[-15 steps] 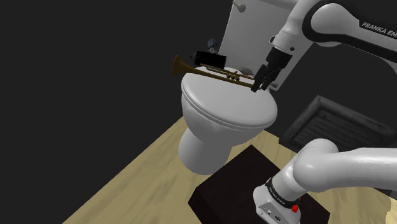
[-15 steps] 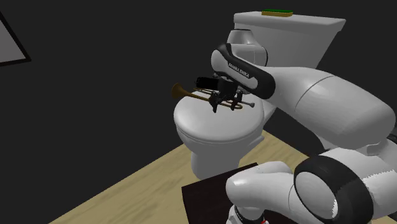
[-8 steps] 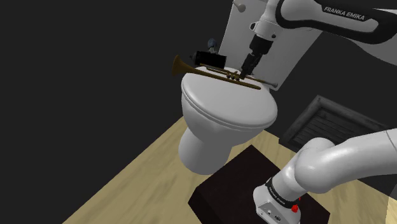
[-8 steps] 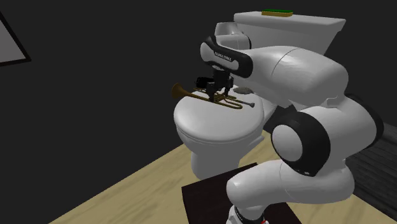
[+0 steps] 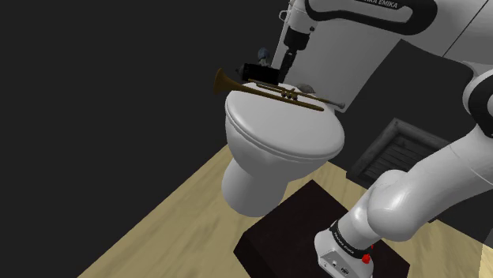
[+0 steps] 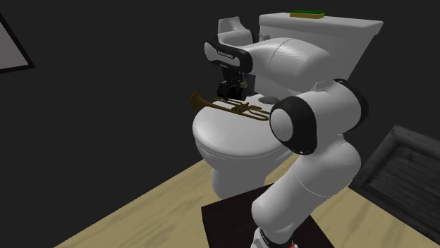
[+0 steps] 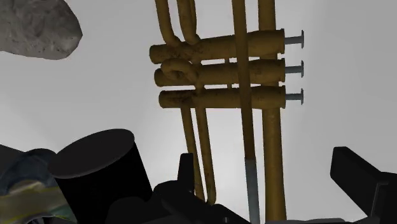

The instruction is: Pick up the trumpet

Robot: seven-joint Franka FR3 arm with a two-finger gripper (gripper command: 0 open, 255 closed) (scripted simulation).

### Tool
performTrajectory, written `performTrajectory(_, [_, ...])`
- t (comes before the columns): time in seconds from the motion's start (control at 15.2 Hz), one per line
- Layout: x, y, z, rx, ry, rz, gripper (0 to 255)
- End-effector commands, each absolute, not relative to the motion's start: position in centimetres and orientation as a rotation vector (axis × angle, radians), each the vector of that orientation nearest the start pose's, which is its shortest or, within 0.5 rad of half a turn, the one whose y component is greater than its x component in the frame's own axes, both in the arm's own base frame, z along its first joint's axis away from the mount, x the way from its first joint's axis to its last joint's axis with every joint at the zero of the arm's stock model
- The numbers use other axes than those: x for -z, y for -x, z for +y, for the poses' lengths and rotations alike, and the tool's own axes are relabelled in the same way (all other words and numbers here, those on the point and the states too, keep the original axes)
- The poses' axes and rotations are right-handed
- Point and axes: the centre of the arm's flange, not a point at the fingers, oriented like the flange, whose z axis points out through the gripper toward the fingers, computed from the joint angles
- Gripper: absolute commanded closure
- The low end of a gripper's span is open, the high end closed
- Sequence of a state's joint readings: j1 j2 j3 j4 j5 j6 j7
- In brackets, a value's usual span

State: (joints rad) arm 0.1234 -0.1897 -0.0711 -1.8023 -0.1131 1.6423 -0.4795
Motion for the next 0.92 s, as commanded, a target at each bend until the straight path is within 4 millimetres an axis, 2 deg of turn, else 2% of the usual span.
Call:
performTrajectory(0.0, [-62.4,-51.9,2.5,0.014,3.121,-0.971,0])
performTrajectory(0.46, [-58.7,-51.9,2.5,0.014,3.121,-0.971,0])
performTrajectory(0.59, [-58.4,-51.9,2.5,0.014,3.121,-0.971,0])
performTrajectory(0.66, [-58.3,-51.9,2.5,0.014,3.121,-0.971,255])
performTrajectory(0.86, [-58.3,-51.9,2.5,0.014,3.121,-0.971,255])
